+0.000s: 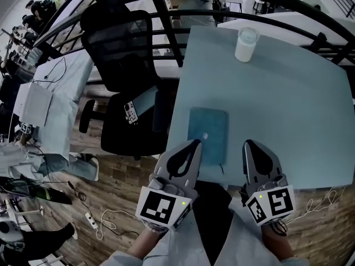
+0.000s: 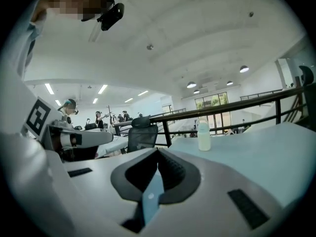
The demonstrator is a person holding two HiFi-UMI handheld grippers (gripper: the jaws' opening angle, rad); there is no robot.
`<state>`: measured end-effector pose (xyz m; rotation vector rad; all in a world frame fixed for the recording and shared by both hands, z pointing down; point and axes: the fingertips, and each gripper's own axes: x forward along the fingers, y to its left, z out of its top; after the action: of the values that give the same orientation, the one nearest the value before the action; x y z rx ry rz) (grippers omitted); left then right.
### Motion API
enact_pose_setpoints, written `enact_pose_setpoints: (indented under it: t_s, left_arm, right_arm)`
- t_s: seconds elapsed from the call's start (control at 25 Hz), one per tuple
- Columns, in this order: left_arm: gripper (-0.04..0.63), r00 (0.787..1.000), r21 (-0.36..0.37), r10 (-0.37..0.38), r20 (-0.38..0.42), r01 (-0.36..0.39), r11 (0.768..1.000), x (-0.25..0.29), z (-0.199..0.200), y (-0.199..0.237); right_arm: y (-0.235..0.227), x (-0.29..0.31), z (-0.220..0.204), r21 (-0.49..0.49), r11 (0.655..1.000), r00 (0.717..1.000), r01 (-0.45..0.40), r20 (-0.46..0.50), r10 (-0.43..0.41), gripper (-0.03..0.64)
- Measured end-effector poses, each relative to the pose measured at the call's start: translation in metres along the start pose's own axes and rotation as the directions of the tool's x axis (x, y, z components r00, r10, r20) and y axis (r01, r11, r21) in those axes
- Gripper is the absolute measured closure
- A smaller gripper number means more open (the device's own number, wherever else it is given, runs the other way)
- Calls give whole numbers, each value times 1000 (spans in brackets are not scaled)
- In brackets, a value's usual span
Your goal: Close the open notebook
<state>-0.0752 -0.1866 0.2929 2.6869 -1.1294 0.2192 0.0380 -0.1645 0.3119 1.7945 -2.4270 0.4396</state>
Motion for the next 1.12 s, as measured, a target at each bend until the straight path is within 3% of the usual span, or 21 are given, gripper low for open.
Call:
enact_pose_setpoints:
  t_s: [0.16, 0.52, 1.12]
  left_arm:
    - [592, 1000, -9, -19, 6, 19, 1000, 1, 13, -11]
    - [592, 997, 55, -50, 63, 47, 997, 4, 31, -21]
    - [592, 996, 42, -66, 61, 63, 997, 11, 31, -27]
  right_arm:
    - [-3, -9, 22, -26, 1000, 998, 7, 58, -5, 615]
    - [-3, -19, 58, -94, 995, 989, 24, 146, -10, 615]
    - [-3, -21, 63, -117, 993, 990, 17, 141, 0, 615]
